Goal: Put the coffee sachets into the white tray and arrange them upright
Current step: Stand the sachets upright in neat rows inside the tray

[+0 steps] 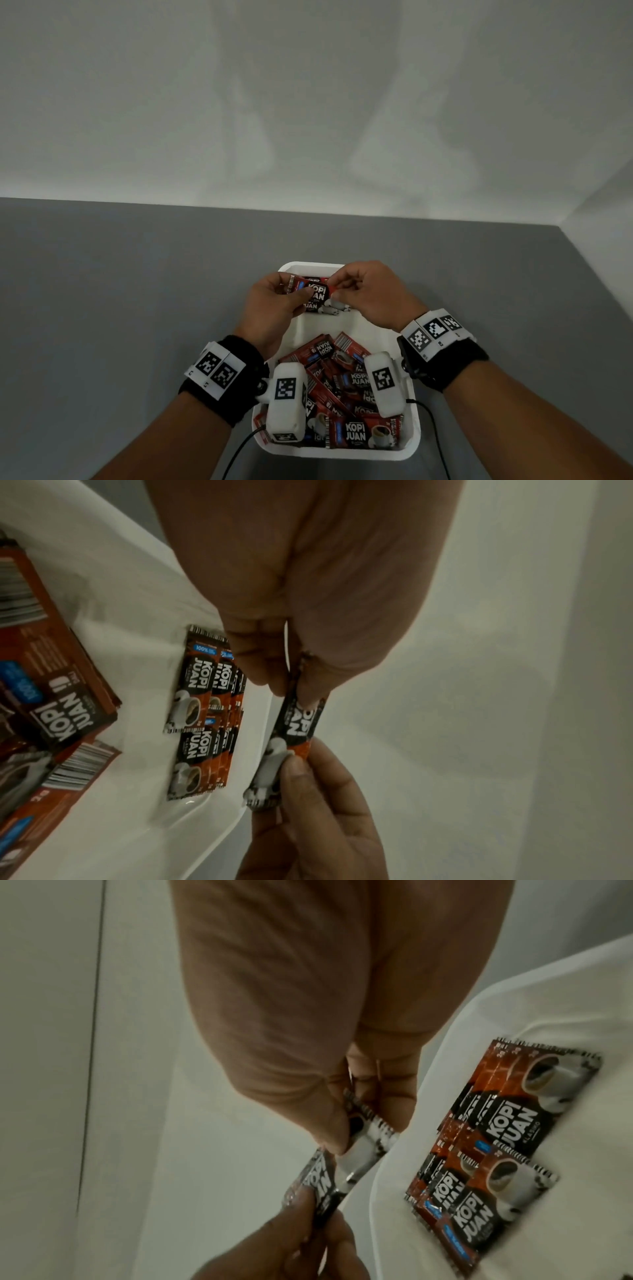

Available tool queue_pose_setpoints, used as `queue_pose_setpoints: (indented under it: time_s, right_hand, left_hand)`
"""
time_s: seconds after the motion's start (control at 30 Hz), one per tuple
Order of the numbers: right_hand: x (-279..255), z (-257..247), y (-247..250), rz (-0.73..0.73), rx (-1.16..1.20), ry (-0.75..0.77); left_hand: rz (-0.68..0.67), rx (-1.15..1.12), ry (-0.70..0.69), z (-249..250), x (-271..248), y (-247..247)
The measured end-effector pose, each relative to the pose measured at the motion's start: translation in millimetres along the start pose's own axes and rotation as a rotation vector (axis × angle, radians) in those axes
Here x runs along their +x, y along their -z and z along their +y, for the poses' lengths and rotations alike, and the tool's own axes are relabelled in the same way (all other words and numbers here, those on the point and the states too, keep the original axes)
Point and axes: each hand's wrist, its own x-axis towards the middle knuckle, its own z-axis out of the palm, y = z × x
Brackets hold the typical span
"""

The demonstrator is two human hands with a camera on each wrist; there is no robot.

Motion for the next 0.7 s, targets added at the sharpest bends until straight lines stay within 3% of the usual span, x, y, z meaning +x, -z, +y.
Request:
queue_pose_setpoints:
  time_s: [0.13,0.27,0.43,0.7]
  right_hand:
    - [0,1,-6,-0.033,-0.186,0.065]
    - [11,18,-2,-0.056,-0.397,-0.036]
    - [20,31,-16,-0.174,-0.717,-0.096]
    - [25,33,-32,-0.091,-0.824,-0.08]
  left_hand:
    - [-0.013,0.093,-0.016,-4,-3,-1]
    - [0.101,0.102,0.011,-5,5,14]
    - [0.087,0.229,0.018,-5,4,26]
    - [0.064,0.274,0.065,-11,0,27]
